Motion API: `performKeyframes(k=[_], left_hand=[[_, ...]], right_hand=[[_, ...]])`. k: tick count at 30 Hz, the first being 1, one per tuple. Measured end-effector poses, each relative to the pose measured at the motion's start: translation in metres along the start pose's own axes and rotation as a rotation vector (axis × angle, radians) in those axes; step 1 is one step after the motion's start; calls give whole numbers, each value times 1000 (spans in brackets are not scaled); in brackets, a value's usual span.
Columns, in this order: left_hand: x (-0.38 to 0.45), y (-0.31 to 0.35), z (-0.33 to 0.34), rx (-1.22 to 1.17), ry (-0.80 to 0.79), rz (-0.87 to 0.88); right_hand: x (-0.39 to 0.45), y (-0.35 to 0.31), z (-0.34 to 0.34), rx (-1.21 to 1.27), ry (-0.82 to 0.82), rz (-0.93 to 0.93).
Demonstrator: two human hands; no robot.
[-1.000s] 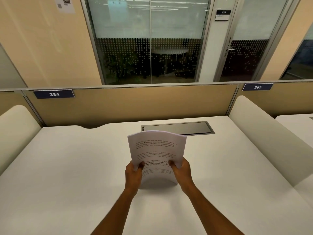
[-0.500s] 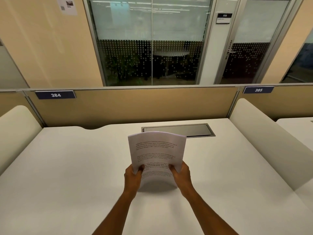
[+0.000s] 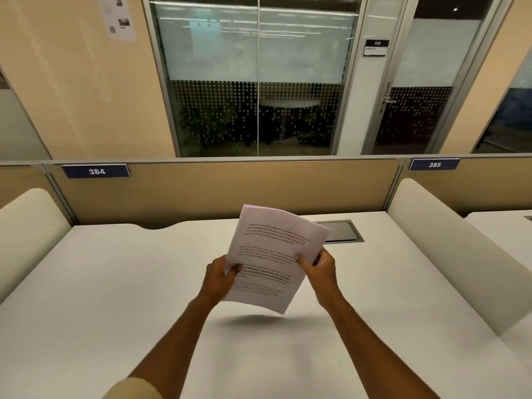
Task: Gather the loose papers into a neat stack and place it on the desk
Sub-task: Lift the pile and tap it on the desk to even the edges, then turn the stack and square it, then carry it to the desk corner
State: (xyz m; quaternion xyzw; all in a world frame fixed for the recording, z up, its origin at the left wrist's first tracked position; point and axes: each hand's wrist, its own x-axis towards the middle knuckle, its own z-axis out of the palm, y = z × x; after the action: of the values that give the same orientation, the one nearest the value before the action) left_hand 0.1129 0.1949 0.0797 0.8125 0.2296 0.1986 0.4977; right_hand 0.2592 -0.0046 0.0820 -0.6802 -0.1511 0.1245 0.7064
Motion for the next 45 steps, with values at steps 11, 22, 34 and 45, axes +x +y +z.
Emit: performKeyframes(k=[11, 22, 34, 45], left_hand=[[51, 69, -54, 428, -122, 217], [60, 87, -33, 767, -252, 260], [41, 25, -60, 456, -156, -58], [-7, -25, -20, -421, -16, -203]], right_hand=[[41, -52, -41, -225, -60, -202], [22, -51, -17, -485, -184, -280], [13, -20, -49, -350, -140, -52], [8, -3, -59, -201, -173, 69]])
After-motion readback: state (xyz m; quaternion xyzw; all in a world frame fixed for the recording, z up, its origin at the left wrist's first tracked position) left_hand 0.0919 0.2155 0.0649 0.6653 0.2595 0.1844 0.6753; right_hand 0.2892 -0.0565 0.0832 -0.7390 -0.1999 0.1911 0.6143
